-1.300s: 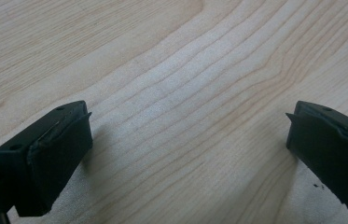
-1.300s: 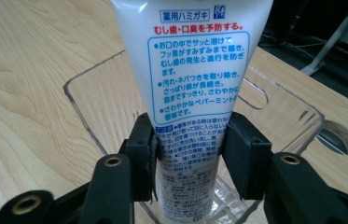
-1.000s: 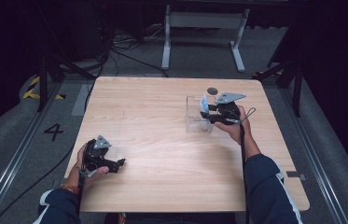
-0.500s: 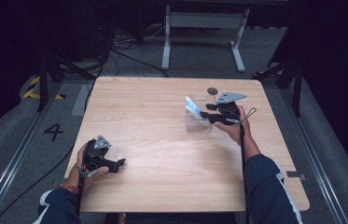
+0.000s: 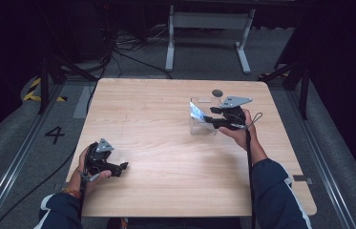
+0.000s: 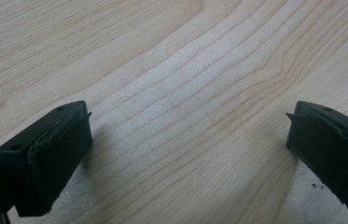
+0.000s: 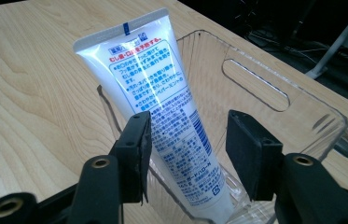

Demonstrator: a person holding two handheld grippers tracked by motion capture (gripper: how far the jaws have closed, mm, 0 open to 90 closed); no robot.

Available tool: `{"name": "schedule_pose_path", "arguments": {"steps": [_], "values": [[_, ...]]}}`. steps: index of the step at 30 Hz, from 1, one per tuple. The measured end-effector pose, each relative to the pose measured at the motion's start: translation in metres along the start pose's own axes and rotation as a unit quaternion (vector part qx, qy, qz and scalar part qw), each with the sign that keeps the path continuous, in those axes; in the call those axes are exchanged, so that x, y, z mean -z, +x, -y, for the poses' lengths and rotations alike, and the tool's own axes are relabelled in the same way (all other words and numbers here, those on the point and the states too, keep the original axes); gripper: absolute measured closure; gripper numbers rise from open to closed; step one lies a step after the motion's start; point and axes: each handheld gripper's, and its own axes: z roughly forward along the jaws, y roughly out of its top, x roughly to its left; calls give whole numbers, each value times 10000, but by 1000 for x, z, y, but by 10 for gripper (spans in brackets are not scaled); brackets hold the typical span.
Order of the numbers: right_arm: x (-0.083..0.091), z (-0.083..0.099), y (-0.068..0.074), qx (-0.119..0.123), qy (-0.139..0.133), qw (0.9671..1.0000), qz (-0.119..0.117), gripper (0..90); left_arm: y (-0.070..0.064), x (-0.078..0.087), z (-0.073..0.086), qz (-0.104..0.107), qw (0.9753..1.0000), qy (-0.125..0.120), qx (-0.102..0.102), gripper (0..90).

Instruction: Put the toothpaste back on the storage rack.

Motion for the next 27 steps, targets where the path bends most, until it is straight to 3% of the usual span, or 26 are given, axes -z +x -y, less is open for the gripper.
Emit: {"name": "schedule_pose_path", "arguments": {"steps": [4, 12, 24, 27], "values": [[7, -1, 2, -10, -50, 10000, 32, 490, 0, 0, 0, -2, 10000, 0, 8, 6], [20, -3, 4, 212, 37, 9997, 149, 432, -1, 0, 0, -9, 10000, 8, 31, 6], [45, 10, 4, 359, 334, 9984, 298, 370, 0, 0, 0, -11, 10000, 4, 31, 6], [52, 14, 6, 404, 291, 9981, 362, 374, -1, 0, 0, -17, 10000, 0, 48, 6]]}}
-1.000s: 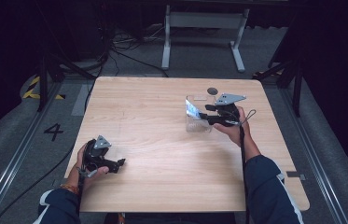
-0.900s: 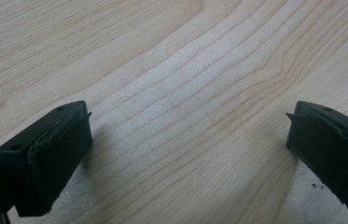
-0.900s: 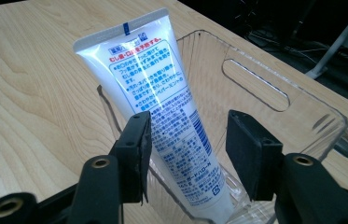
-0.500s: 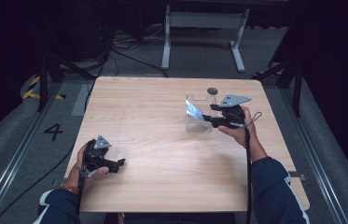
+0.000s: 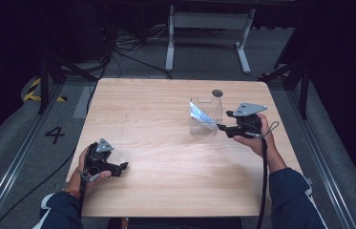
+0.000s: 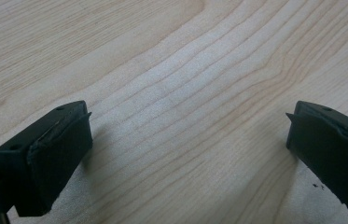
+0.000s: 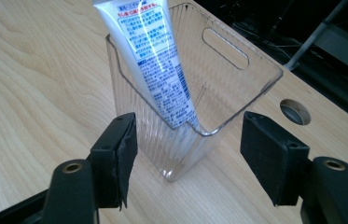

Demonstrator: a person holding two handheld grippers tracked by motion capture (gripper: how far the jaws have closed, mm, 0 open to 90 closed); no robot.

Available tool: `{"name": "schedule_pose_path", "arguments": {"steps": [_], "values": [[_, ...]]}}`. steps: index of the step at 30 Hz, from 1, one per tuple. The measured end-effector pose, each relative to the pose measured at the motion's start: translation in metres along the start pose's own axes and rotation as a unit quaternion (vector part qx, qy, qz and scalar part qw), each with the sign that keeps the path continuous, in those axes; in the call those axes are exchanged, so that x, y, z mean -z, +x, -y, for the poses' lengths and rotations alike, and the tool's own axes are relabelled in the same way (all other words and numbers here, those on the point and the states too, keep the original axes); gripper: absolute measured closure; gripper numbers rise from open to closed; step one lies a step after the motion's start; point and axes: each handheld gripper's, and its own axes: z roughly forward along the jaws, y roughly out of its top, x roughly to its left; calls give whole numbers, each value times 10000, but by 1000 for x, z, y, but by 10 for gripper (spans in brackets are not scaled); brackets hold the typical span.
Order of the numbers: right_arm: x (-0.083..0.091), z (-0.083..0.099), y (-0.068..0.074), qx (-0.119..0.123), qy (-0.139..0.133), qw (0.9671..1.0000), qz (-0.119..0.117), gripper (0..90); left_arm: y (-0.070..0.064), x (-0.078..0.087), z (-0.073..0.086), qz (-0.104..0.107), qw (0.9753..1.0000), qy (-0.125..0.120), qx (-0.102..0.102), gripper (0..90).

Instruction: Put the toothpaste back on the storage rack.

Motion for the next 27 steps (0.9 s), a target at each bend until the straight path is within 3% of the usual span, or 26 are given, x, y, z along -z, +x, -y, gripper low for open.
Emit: {"name": "schedule_pose_path", "arguments": {"steps": [12, 27], "values": [[16, 9, 6, 30, 7, 10000, 91, 368, 0, 0, 0, 15, 10000, 2, -27, 6], [33, 31, 20, 105, 347, 9992, 193, 364, 1, -1, -1, 56, 10000, 7, -76, 5]]}}
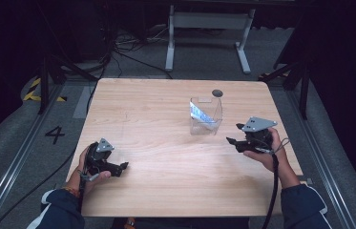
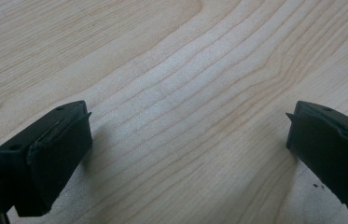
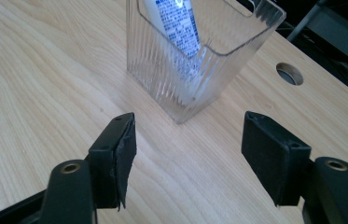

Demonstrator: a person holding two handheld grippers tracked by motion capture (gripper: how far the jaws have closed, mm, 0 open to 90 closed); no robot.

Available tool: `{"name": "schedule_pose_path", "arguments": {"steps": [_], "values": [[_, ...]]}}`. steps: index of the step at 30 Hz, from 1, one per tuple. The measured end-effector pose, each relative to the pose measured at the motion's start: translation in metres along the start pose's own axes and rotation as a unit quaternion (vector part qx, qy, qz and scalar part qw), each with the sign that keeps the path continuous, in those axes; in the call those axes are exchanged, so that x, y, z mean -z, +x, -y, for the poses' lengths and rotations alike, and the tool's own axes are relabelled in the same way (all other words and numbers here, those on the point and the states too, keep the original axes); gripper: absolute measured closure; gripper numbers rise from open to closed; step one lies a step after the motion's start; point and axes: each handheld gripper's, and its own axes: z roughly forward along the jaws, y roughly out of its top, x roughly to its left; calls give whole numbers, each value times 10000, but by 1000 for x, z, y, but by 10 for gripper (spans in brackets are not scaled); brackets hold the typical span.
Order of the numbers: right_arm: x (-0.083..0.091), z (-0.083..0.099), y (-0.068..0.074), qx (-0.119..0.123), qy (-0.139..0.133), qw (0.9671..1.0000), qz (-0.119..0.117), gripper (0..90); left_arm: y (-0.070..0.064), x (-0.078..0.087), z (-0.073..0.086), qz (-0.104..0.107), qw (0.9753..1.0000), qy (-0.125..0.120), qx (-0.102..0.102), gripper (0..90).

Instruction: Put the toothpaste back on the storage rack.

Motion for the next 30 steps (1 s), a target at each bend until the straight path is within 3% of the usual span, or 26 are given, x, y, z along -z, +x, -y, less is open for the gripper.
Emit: {"name": "schedule_pose_path", "arguments": {"steps": [16, 30], "values": [[8, 29, 7, 19, 227, 9997, 59, 322, 0, 0, 0, -9, 10000, -2, 1, 5], [11, 62, 9, -162, 466, 9987, 137, 268, 1, 0, -1, -19, 10000, 0, -97, 5]]}}
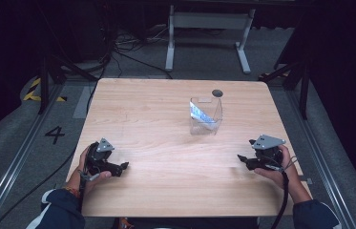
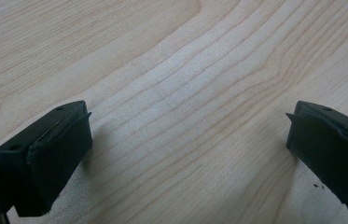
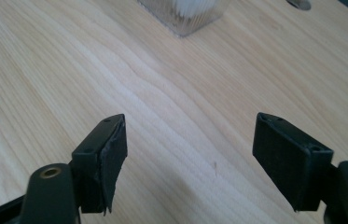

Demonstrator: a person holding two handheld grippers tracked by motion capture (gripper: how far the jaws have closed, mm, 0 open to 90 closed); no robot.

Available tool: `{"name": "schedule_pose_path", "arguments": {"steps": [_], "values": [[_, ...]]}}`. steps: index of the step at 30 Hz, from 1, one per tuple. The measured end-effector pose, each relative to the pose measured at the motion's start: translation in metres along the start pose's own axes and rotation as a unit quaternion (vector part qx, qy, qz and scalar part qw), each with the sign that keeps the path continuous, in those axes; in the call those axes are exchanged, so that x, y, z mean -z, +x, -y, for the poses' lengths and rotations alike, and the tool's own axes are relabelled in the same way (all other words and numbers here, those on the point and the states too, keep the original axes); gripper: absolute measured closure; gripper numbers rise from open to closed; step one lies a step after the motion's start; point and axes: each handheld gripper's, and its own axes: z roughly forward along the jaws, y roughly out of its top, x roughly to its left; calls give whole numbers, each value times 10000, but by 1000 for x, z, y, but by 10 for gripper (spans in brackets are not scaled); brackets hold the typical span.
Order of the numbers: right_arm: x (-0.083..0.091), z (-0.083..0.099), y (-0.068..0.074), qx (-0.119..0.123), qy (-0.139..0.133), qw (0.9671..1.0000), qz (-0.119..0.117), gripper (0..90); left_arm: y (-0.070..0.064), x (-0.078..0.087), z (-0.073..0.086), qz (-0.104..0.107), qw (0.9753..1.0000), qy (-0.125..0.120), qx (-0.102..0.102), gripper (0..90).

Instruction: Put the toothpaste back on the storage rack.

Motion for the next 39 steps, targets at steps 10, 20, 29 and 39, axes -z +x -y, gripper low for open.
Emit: {"name": "schedule_pose_path", "arguments": {"steps": [10, 20, 29, 39], "values": [[5, 31, 2, -428, 165, 9989, 75, 217, 0, 0, 0, -3, 10000, 7, 9, 5], [13, 64, -1, -968, 108, 9952, 74, 185, -2, -1, 0, 38, 9999, 11, 97, 5], [15, 81, -12, -1722, 48, 9850, 43, 152, 0, -2, -2, 14, 10000, -11, -41, 3], [14, 80, -12, -1711, 45, 9852, 28, 150, -1, -3, -3, 81, 10000, 28, 10, 2]]}}
